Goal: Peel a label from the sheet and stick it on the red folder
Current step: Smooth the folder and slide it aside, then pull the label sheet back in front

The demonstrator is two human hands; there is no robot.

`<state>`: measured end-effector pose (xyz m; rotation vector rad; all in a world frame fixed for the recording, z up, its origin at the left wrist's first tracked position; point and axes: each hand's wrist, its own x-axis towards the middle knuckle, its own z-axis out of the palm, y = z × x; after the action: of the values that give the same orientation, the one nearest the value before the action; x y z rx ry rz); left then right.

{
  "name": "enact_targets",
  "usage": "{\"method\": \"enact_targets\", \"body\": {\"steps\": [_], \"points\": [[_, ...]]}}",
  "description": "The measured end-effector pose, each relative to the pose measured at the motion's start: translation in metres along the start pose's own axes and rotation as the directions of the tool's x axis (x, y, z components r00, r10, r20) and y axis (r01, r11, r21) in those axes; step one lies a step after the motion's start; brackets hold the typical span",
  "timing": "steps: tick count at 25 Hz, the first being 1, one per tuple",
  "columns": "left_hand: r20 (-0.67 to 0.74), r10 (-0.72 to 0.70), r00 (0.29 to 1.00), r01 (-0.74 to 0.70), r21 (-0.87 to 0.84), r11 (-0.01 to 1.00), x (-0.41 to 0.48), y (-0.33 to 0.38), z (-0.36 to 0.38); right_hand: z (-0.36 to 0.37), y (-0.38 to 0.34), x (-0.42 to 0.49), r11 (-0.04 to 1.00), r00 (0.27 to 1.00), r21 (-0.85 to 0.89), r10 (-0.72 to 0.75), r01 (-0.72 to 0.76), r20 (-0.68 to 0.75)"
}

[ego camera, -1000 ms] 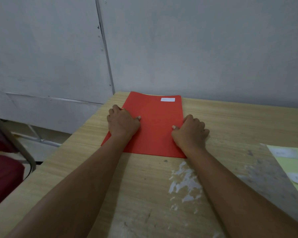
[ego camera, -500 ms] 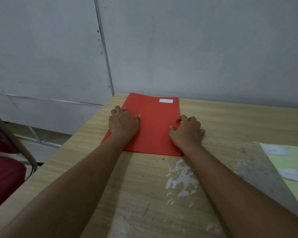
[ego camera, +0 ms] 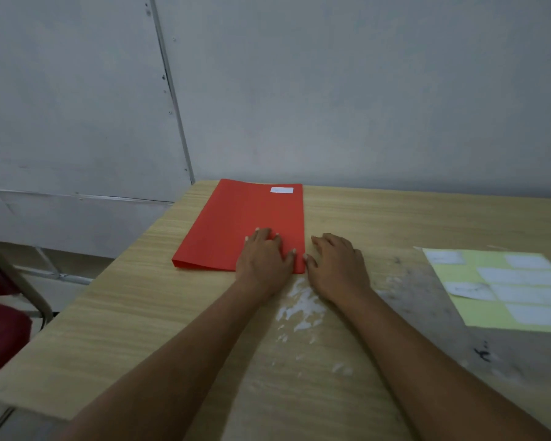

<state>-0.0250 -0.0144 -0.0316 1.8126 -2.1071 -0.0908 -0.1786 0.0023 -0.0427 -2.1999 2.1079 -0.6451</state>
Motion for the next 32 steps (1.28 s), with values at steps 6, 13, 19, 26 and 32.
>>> {"method": "enact_targets", "body": {"steps": [6,13,19,26,32], "points": [[0.042,0.117,0.992,-0.115,-0.047,0.992,-0.042,0.056,0.014,-0.02,0.037,-0.042,0.999,0.994,-0.035,0.045,-0.042,0.099],[0.09,0.166,0.982,-0.162,-0.056,0.985,-0.07,0.085,0.018,-0.04,0.068,-0.087,0.998,0.987,-0.036,0.051,-0.046,0.153],[0.129,0.146,0.981,-0.142,-0.041,0.989,-0.072,0.092,0.012,-0.051,0.071,-0.09,0.998,0.984,0.052,0.025,-0.035,0.177],[0.127,0.263,0.956,-0.246,-0.135,0.96,-0.076,0.139,0.028,-0.084,0.12,-0.11,0.96,0.952,0.177,0.247,-0.216,-0.179],[0.088,0.44,0.894,-0.409,-0.241,0.88,-0.073,0.212,0.053,-0.113,0.19,-0.126,0.907,0.894,0.026,0.42,-0.421,-0.156]]}}
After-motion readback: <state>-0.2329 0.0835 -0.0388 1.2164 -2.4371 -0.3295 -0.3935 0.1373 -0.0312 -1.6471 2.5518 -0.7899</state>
